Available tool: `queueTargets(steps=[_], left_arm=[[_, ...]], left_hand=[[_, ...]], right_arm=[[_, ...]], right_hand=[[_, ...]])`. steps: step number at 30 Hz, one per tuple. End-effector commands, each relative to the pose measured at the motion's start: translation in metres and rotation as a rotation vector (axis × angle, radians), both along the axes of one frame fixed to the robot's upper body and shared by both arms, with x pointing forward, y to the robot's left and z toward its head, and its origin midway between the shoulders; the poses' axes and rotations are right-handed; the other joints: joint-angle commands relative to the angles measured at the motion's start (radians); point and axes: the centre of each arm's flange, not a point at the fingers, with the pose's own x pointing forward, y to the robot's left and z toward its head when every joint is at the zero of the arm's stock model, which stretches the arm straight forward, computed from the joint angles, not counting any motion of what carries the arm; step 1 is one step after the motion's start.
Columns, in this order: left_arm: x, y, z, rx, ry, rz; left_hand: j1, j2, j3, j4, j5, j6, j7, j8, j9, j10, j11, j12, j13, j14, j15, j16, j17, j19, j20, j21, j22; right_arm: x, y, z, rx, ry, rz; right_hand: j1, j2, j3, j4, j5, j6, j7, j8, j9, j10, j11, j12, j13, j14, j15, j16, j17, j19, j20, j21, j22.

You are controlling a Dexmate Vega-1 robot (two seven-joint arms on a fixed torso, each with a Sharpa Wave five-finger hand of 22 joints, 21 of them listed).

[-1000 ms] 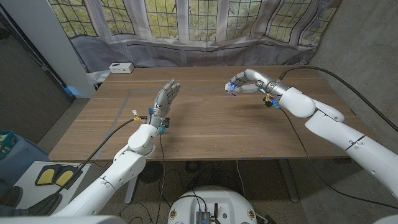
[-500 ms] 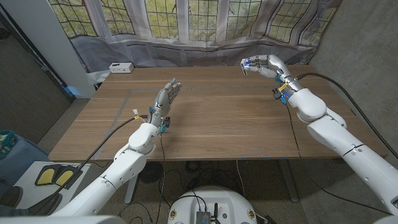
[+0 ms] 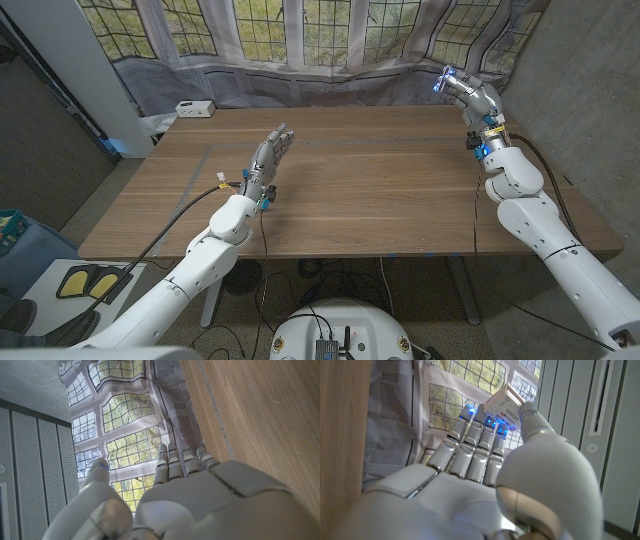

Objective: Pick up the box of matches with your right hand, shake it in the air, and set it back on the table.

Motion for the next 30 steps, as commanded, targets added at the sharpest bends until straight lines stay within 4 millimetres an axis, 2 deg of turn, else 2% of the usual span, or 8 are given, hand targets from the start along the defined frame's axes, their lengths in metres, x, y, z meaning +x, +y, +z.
queueTargets(steps=[1,8,13,22,30], left_arm=[[0.003,-0.001,0.001,-0.001,-0.001,0.000],[0.003,0.000,0.002,-0.004,0.000,0.002],[0.004,-0.001,0.003,0.000,-0.001,0.000],[0.006,-0.003,0.003,0.000,0.004,0.001],[0.007,-0.004,0.003,0.011,-0.012,-0.012]], left_hand=[[0.007,0.009,0.008,0.000,-0.001,0.008,-0.001,0.000,0.005,0.006,-0.002,-0.004,0.003,0.006,0.003,0.000,0.006,-0.004,0.005,0.003,0.004],[0.007,0.009,0.008,0.000,-0.001,0.008,-0.002,0.000,0.005,0.005,-0.007,-0.004,0.003,0.007,0.004,0.001,0.006,-0.004,0.005,0.003,0.004],[0.007,0.009,0.009,0.000,-0.001,0.008,-0.003,0.000,0.005,0.005,-0.007,-0.004,0.003,0.007,0.005,0.001,0.006,-0.004,0.006,0.003,0.004],[0.007,0.009,0.009,0.000,-0.001,0.009,-0.003,0.000,0.005,0.006,-0.005,-0.004,0.003,0.007,0.006,0.001,0.006,-0.005,0.007,0.003,0.004],[0.007,0.008,0.008,0.000,-0.001,0.007,-0.003,-0.001,0.005,0.007,-0.005,-0.004,0.003,0.007,0.006,0.001,0.006,-0.007,0.006,0.003,0.004]], right_arm=[[0.023,-0.048,-0.034,0.542,0.043,0.339],[0.043,-0.059,-0.058,0.791,0.082,0.510],[0.046,-0.062,-0.062,0.794,0.091,0.495],[0.028,-0.060,-0.036,0.456,-0.003,0.360],[0.011,-0.037,-0.009,0.076,-0.086,0.223]], right_hand=[[0.105,0.113,0.005,0.005,0.005,0.027,-0.026,0.004,0.003,0.005,-0.006,-0.006,0.006,-0.002,-0.057,-0.006,0.003,-0.001,-0.010,-0.001,0.005],[0.095,0.113,0.001,0.012,0.005,0.027,-0.036,0.002,0.003,-0.001,-0.028,-0.009,0.006,-0.005,-0.066,-0.012,0.001,-0.004,-0.019,-0.002,0.004],[0.091,0.113,0.000,0.015,0.006,0.023,-0.043,0.000,0.003,-0.002,-0.030,-0.011,0.006,-0.007,-0.074,-0.017,0.000,-0.006,-0.022,-0.004,0.004],[0.087,0.117,-0.001,0.017,0.007,0.019,-0.045,-0.003,0.003,-0.005,-0.030,-0.013,0.007,-0.009,-0.073,-0.021,0.002,-0.010,-0.024,-0.006,0.004],[0.096,0.114,0.000,0.009,0.009,0.018,-0.037,-0.004,0.003,-0.006,-0.019,-0.014,0.007,-0.012,-0.065,-0.022,0.006,-0.014,-0.020,-0.007,0.004]])
